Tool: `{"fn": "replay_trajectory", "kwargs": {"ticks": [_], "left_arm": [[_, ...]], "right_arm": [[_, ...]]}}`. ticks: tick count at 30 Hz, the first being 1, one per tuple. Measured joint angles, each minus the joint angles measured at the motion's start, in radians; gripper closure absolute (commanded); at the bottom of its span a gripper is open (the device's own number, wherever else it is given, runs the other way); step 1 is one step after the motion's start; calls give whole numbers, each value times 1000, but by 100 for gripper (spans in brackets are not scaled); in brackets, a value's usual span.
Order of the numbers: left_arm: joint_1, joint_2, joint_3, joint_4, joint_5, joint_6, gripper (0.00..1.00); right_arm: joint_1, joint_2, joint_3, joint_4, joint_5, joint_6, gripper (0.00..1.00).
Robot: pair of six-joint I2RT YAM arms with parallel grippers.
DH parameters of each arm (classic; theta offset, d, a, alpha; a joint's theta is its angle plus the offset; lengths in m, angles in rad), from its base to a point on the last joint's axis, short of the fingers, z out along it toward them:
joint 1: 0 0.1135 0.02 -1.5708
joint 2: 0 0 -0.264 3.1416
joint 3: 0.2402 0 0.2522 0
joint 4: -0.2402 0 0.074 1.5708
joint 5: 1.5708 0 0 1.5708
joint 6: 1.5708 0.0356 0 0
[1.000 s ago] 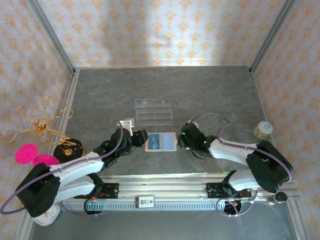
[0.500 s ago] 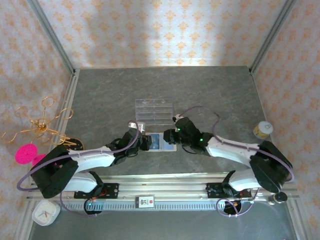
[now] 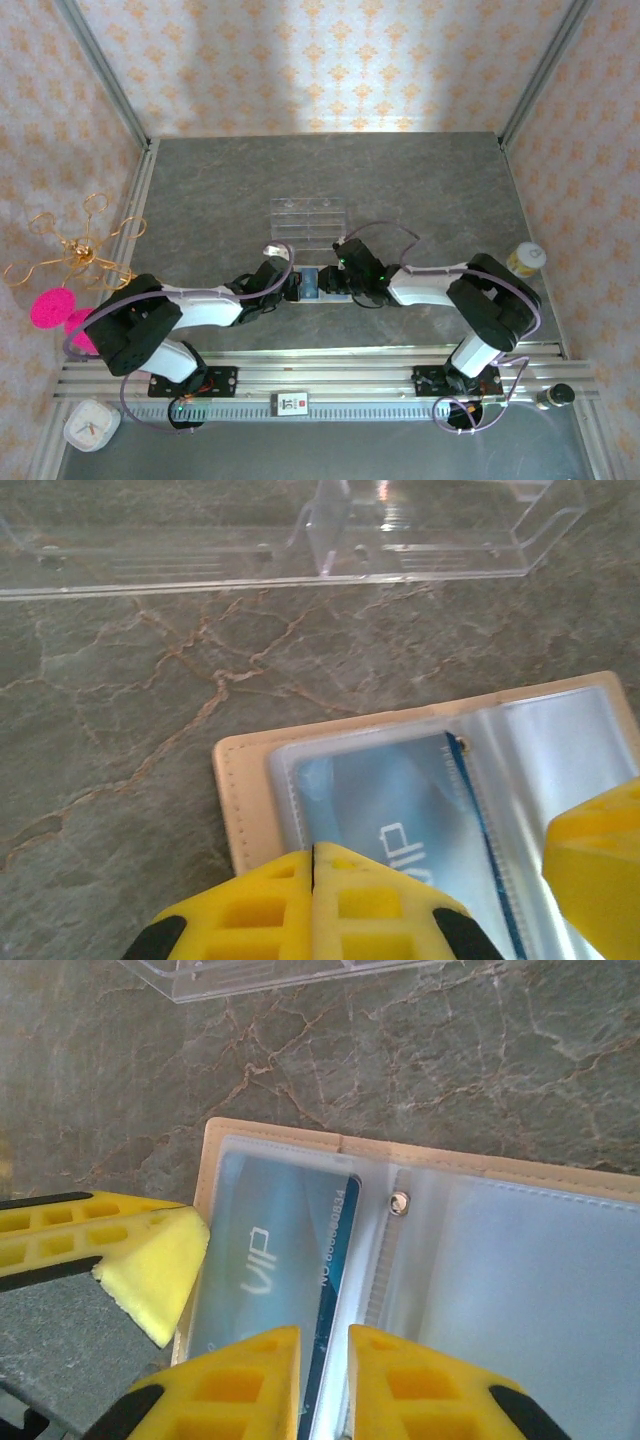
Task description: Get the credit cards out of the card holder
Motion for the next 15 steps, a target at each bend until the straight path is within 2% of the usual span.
{"fn": "replay_trajectory", "kwargs": {"ticks": [15], "left_arm": [[0,38,-17,77,1,-10,100]], "right_arm": [[0,55,0,58,-13,27,83]]}}
